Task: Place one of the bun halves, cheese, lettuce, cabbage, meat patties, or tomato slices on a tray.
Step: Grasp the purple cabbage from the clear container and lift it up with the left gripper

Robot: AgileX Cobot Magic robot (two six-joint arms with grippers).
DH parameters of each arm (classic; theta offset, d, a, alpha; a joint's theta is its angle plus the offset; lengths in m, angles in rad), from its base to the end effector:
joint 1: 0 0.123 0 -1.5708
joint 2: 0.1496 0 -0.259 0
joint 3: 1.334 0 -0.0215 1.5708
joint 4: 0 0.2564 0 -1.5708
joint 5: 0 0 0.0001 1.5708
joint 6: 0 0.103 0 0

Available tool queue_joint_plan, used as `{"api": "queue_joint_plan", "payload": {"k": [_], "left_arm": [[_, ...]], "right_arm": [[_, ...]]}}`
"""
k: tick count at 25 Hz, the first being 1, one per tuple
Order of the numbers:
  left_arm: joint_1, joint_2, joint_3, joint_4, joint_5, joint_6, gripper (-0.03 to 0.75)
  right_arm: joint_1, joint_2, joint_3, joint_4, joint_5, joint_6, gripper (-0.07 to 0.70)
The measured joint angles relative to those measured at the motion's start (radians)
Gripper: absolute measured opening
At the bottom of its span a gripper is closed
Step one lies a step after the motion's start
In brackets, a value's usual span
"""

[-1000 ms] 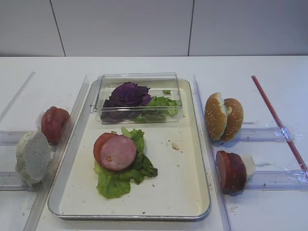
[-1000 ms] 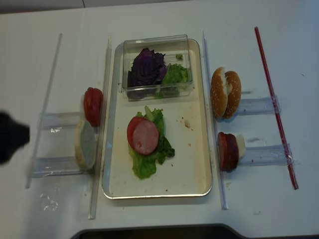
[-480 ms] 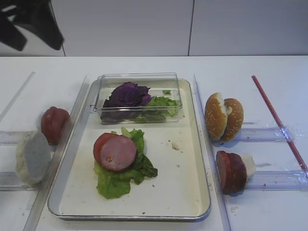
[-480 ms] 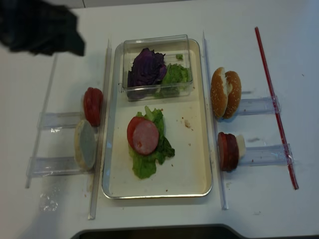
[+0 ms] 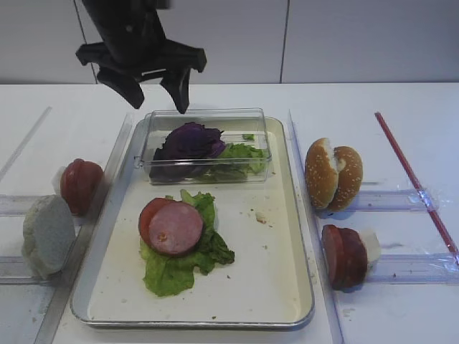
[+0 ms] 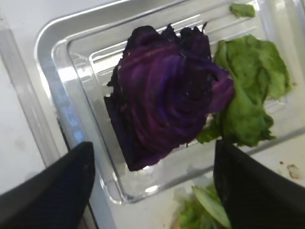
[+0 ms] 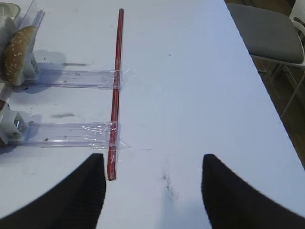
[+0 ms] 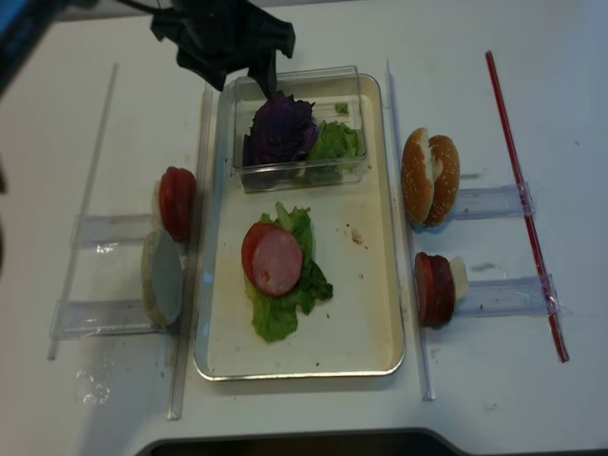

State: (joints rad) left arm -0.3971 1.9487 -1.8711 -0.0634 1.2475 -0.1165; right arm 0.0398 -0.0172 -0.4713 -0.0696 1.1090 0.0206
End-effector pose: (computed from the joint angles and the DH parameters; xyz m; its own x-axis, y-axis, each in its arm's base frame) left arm 0.3850 -0.1682 0.2736 -0.9183 0.2377 -0.3166 0.2817 0.9542 -0.1008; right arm 0.0354 -0.0050 0.2626 -0.5073 -0.0306 -0.8612 0.0086 0.9991 -0.0406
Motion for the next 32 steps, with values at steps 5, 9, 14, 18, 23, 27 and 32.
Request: {"api": "queue_joint_plan", "payload": {"k": [5,9,14,18,23,27,32], "left_arm": [[0.0,0.132,-0.081,0.001,-0.004,0.027,0.484],[0.0,0.194,-0.117,-0.037,-0.008,0.038,0.484],[0.0,0.241,-0.134,-0.059,-0.011,0.055,0.484],[0.0,0.269,-0.134,-0.062,-0.011,0.058,0.474],[0.0,0.272,-0.14,-0.064,-0.013,0.079,0.344],[0.0,0.272,-0.141,-0.064,-0.014,0.084,0.174],[0.0,0.272,-0.151,-0.064,-0.014,0.084,0.072]], "right_arm": [[0.0,0.0,0.0,0.0,0.0,0.0,0.459],[0.0,0.0,0.0,0.0,0.0,0.0,0.459],[0.0,0.0,0.0,0.0,0.0,0.0,0.459],[0.0,0.0,0.0,0.0,0.0,0.0,0.459],[0.0,0.0,0.0,0.0,0.0,0.0,0.459],[0.0,0.0,0.0,0.0,0.0,0.0,0.459],[0.0,0.0,0.0,0.0,0.0,0.0,0.459]]}}
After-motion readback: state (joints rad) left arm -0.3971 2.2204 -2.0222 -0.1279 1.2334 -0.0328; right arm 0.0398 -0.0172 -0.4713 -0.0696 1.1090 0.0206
